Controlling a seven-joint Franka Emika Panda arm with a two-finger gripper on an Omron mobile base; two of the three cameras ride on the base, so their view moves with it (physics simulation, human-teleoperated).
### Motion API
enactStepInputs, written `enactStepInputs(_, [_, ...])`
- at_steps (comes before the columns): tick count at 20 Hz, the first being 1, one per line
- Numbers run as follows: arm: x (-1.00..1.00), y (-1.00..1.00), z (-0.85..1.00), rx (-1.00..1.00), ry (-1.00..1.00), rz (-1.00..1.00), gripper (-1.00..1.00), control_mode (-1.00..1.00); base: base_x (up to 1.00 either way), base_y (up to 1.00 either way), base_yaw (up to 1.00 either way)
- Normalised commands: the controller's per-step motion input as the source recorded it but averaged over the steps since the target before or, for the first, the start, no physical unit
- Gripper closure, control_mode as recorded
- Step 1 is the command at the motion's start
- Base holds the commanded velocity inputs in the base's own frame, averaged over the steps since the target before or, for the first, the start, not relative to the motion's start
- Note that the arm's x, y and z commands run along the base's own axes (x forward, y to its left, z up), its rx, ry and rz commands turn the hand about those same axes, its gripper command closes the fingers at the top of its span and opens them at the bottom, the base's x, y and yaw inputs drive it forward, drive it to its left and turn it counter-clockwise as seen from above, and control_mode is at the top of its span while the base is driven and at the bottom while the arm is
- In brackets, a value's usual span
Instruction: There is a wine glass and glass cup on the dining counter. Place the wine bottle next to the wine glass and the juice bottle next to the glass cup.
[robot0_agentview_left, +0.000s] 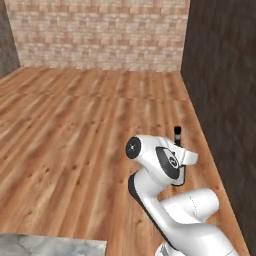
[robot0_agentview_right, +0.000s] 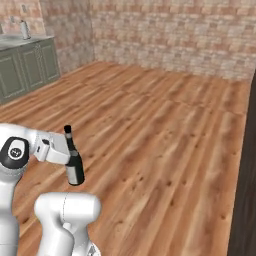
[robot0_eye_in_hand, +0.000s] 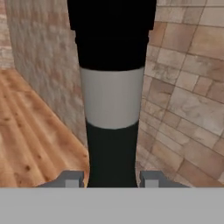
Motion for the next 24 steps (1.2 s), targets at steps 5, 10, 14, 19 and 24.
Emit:
enactStepInputs(5, [0.0, 0.0, 0.0, 0.0, 0.0, 0.0, 1.0, 1.0, 0.63, -0.19, 0.35])
enactStepInputs(10, [0.0, 0.0, 0.0, 0.0, 0.0, 0.0, 1.0, 1.0, 0.55, -0.16, 0.43])
enactStepInputs(14, [0.0, 0.0, 0.0, 0.0, 0.0, 0.0, 1.0, 1.0, 0.51, -0.12, 0.5])
enactStepInputs(19, [0.0, 0.0, 0.0, 0.0, 0.0, 0.0, 1.0, 1.0, 0.51, -0.17, 0.46])
enactStepInputs(24, [0.0, 0.0, 0.0, 0.0, 0.0, 0.0, 1.0, 1.0, 0.59, -0.22, 0.35])
